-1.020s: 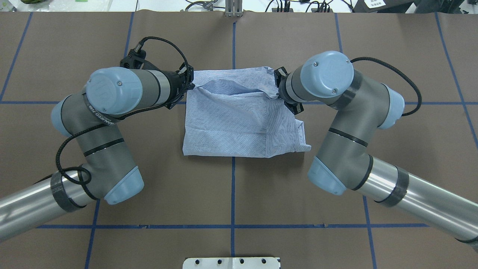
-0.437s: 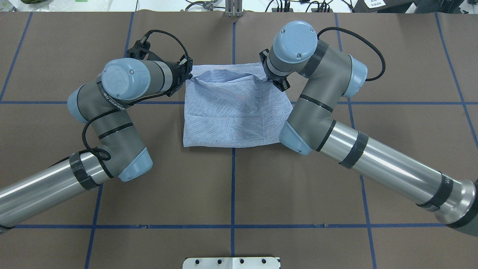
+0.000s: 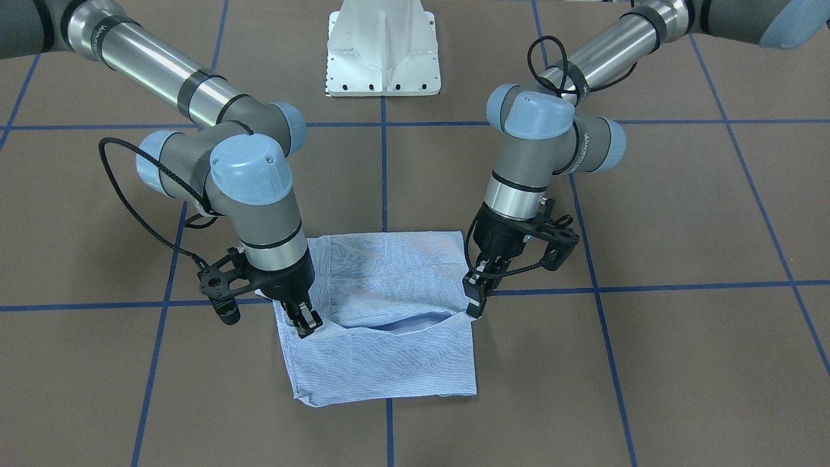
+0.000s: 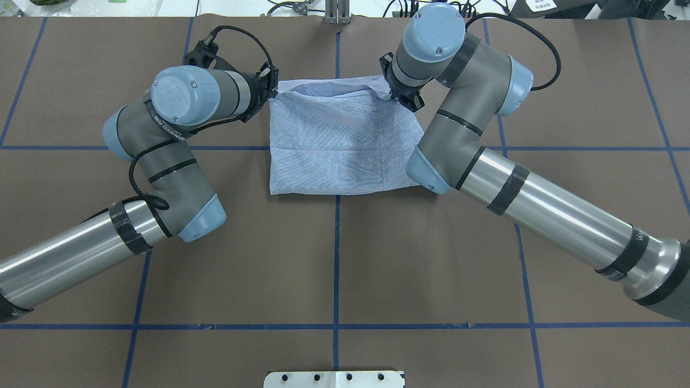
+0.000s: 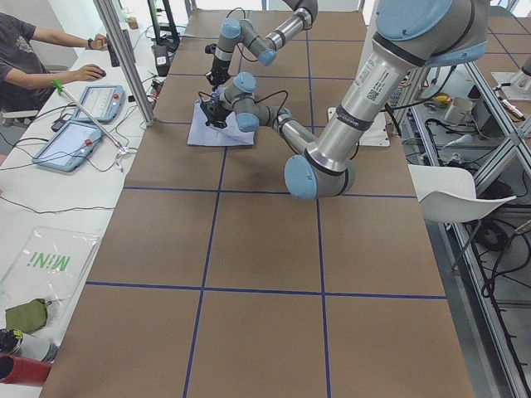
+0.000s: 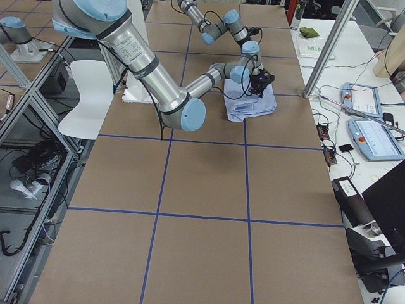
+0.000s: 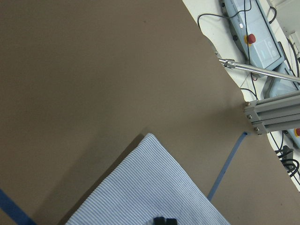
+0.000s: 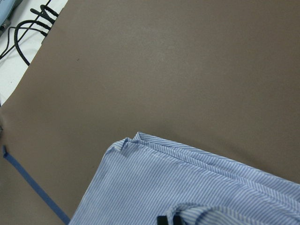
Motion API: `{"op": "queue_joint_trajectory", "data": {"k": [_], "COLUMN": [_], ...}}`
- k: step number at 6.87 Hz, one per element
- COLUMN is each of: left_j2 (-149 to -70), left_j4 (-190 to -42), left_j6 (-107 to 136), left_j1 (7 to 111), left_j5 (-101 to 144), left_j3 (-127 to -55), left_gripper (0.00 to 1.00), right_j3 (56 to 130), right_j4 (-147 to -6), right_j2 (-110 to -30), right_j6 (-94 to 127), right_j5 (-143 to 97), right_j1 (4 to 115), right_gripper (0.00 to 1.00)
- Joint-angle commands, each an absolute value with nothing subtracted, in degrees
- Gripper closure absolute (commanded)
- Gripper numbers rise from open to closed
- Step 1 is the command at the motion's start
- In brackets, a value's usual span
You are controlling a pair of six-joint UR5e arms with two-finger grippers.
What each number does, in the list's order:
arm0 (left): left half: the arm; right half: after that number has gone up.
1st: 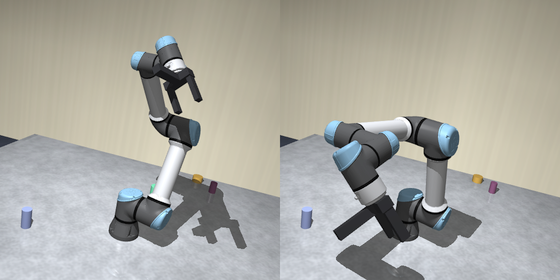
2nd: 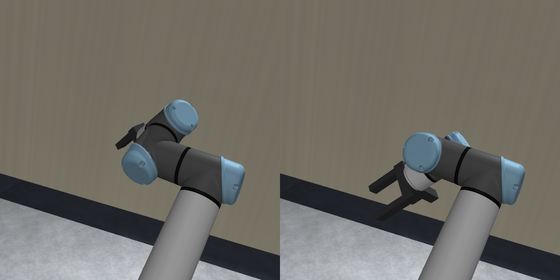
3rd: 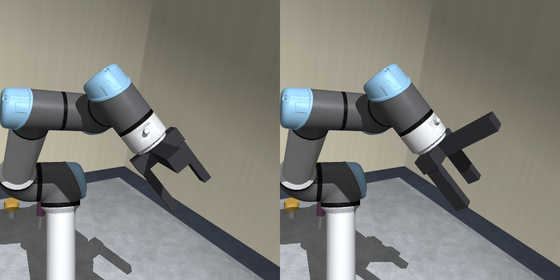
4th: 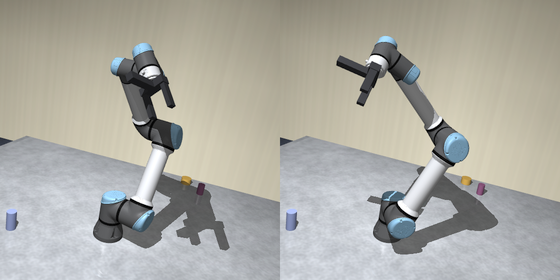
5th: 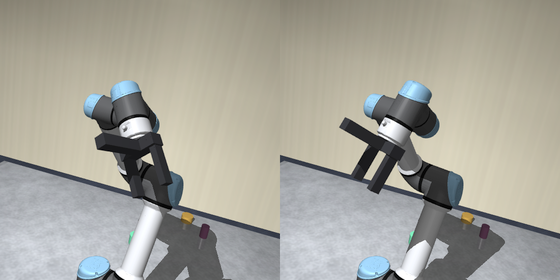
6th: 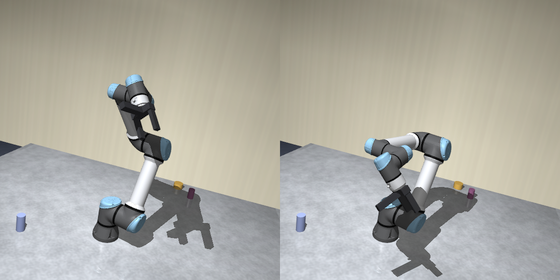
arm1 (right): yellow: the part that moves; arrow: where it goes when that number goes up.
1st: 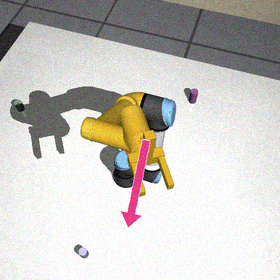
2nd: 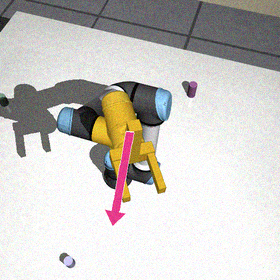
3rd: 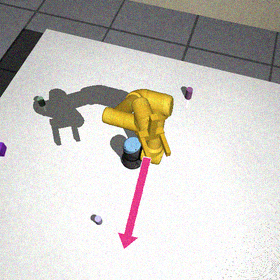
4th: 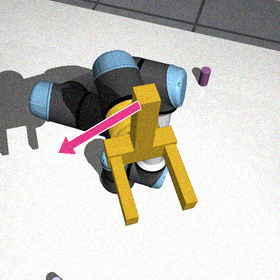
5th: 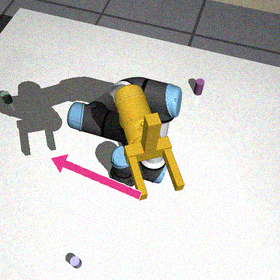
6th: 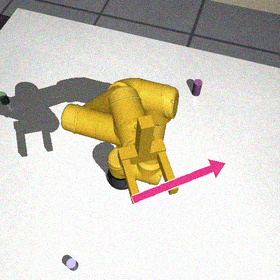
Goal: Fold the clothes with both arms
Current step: 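Lay the edge down and open both grippers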
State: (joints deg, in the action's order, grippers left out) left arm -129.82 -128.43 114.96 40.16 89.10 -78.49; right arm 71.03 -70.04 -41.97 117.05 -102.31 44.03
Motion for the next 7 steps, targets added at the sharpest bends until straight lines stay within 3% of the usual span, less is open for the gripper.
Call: {"op": "queue_joint_trajectory", "data": {"k": [1,2,3,6,7], "left_j2": [-132.87,-134.20,-135.78,-135.01,-132.04], "left_j4": [-133.30,-134.98,-135.09,-135.09,-135.00], "left_j6": [113.22,110.94,106.48,102.59,97.78], "left_j1": [40.43,41.47,43.83,46.40,46.41], "left_j5": [88.77,88.77,88.77,89.38,91.65], "left_j3": [-70.71,-67.45,-64.28,-65.12,-68.26], "left_gripper": [1.00,0.57,0.39,0.39,0.39], "right_j3": [63.57,59.72,54.81,55.19,58.68], "right_j4": [-63.92,-63.37,-63.20,-62.67,-62.67], "right_j2": [-39.82,-37.20,-34.05,-35.24,-38.64], "right_j6": [116.11,114.28,111.73,104.77,100.59], "right_j5": [-102.74,-102.66,-102.74,-105.90,-107.47], "right_j1": [44.38,45.17,46.31,50.18,50.97], "right_gripper": [0.99,0.13,0.00,0.00,0.00]}}
